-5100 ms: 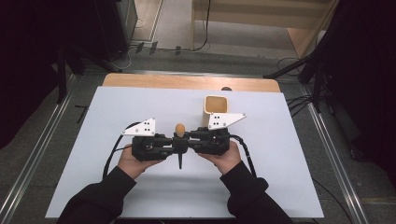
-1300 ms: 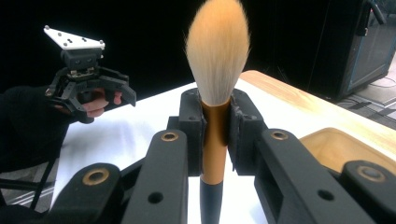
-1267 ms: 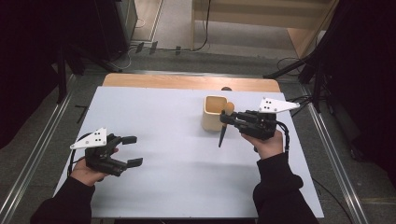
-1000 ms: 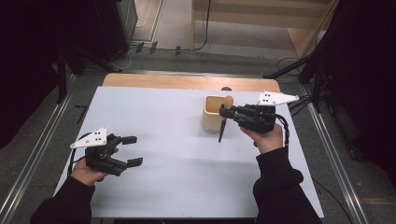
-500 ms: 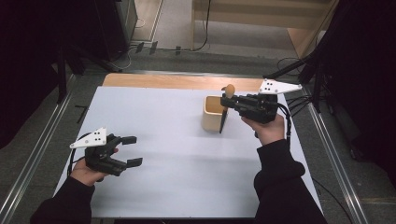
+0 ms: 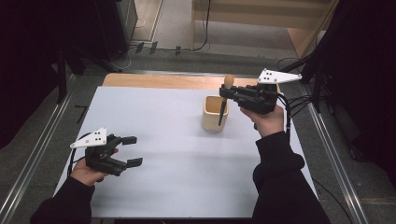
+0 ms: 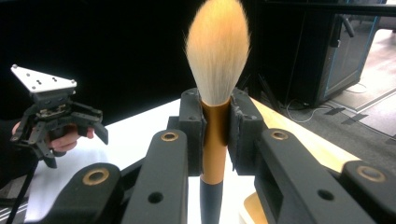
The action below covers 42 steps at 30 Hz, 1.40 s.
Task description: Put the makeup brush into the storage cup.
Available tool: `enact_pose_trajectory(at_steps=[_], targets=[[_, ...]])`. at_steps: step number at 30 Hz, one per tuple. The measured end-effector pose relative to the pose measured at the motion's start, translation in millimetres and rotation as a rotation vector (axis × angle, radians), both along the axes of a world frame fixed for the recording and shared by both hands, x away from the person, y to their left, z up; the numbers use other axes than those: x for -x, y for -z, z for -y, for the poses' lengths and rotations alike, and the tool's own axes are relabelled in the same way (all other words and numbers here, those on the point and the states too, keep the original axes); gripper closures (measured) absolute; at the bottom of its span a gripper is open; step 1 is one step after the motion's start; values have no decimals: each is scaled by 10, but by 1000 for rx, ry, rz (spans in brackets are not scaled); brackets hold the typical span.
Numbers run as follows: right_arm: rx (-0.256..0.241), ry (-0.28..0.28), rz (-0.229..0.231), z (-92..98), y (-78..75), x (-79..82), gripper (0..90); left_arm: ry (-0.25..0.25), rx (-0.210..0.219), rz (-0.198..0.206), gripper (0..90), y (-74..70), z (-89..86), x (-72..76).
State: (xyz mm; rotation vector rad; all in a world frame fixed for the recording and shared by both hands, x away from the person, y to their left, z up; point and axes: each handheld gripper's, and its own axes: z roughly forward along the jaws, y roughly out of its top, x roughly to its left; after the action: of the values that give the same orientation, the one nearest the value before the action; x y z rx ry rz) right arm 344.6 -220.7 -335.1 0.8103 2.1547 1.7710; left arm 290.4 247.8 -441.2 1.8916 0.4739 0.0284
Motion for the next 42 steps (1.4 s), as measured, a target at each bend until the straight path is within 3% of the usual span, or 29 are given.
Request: enact_pose_trajectory(at_steps=[15, 42], targets=[[15, 41, 8, -51, -132, -227, 791, 1, 3, 1, 160, -3, -6, 2], [-15, 166, 8, -14, -20, -519, 790, 6, -2, -2, 160, 1, -14, -2]])
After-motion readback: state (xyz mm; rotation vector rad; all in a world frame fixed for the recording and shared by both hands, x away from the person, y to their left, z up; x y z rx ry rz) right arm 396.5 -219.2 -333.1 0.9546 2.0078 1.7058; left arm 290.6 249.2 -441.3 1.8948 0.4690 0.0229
